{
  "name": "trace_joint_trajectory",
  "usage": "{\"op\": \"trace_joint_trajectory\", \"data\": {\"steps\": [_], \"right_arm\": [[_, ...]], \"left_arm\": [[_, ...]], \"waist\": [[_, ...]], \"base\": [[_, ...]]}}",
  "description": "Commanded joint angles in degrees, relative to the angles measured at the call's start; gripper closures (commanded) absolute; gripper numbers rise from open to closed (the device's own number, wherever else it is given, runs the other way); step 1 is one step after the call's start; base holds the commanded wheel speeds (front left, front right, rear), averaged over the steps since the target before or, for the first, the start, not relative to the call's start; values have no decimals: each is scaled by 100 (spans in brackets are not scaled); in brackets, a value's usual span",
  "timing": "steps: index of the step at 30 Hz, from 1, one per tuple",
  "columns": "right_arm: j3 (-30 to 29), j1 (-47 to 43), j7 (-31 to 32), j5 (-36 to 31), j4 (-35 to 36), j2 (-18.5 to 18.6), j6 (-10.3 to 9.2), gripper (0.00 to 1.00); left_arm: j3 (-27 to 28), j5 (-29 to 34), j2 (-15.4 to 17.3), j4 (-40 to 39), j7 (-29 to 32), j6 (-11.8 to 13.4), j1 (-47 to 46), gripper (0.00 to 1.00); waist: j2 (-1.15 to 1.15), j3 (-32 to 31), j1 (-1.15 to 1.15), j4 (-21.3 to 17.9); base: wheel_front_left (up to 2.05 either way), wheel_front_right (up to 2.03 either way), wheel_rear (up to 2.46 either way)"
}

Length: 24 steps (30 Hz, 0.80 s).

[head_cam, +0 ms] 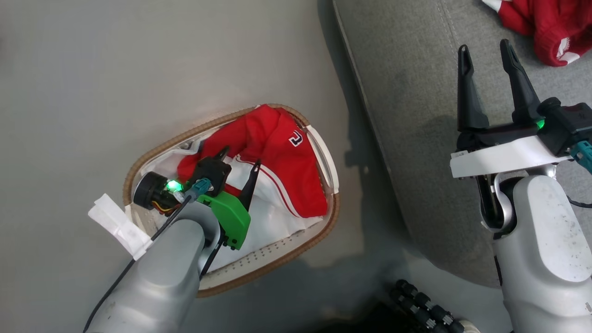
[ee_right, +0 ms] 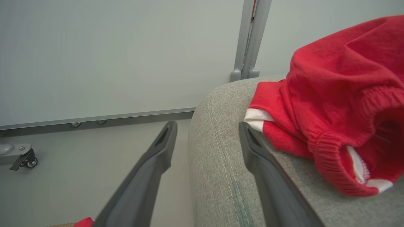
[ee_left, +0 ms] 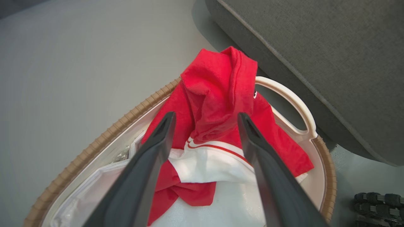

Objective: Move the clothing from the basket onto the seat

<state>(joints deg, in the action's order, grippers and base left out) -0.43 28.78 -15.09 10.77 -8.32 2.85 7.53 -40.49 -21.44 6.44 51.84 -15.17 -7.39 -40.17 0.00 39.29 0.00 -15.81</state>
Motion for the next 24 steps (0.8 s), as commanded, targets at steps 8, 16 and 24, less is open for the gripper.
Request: {"op": "trace_joint_trajectory", "data": {"steps": [8, 16, 24], "right_arm": [[224, 209, -11, 215, 152, 8, -8, 0], [310, 334, -11, 246, 232, 10, -8, 0], [209, 255, -11, 93, 168, 8, -8, 0]], "left_arm": [[-345, -238, 159, 252, 3, -16, -445, 0], [-379, -372, 206, 335, 3, -16, -740, 4], [-407, -398, 114, 195, 3, -17, -783, 100]], "waist": [[0, 748, 0, -623], [0, 914, 0, -736], [0, 829, 0, -598]], "base": [[0, 0, 0], [0, 0, 0], [0, 0, 0]]}}
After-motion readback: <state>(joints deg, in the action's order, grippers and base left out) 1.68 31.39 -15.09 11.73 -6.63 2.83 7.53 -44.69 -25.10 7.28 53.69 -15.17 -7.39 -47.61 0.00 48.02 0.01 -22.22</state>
